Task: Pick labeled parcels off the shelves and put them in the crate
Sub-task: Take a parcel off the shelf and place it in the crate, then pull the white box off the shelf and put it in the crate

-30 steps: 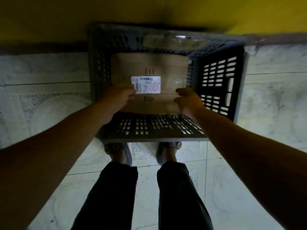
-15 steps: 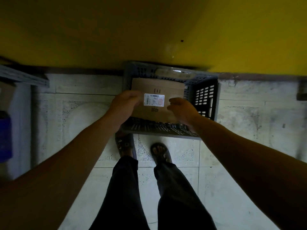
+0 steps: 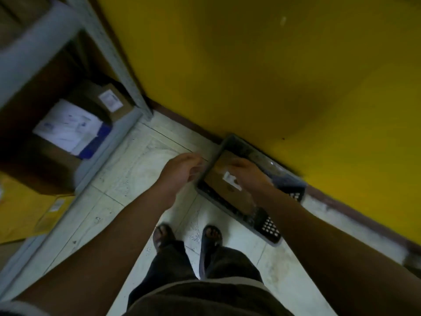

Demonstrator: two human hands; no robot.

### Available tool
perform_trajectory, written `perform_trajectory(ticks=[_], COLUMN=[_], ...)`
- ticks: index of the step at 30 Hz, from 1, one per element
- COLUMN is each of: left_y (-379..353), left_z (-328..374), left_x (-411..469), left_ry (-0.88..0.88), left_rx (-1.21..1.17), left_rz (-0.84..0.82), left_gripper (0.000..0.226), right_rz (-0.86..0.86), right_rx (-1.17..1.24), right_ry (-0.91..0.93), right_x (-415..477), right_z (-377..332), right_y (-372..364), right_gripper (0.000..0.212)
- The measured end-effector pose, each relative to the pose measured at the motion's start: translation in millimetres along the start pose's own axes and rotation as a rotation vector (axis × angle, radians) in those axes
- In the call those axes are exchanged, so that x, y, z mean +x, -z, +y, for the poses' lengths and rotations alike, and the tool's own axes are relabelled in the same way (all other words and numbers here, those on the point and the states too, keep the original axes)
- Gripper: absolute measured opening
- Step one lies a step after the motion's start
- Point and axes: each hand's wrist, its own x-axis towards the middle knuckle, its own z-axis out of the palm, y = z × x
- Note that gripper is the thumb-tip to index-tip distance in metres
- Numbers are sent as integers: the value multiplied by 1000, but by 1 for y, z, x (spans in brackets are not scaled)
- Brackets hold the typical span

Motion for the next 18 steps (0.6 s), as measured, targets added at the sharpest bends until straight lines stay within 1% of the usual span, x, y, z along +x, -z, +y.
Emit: perform_trajectory(ticks=[2, 5, 8, 11, 14, 18], left_y=[27, 65, 102, 142, 179, 245], left_z=[5, 5, 1, -13, -27, -55], left_x=[-27, -62, -100, -146, -190, -262], left_ry=[-28, -70, -114, -165, -203, -278], left_rx=[-64, -157, -230, -313, -387, -488], left_rz=[78, 160, 237, 322, 406, 545], left_gripper=[16, 21, 22, 21, 20, 17], right_rz=[-82, -133, -168, -196, -241, -299], right_rx=[-48, -102, -162, -220, -234, -259], right_ry=[38, 100, 177, 254, 317, 430], right_x=[-15, -38, -60, -92, -126, -189], right_z=[-23, -51, -78, -103, -125, -152], right_y=[-15, -43, -79, -125, -169, -249], right_gripper=[39, 42, 43, 40, 32, 25])
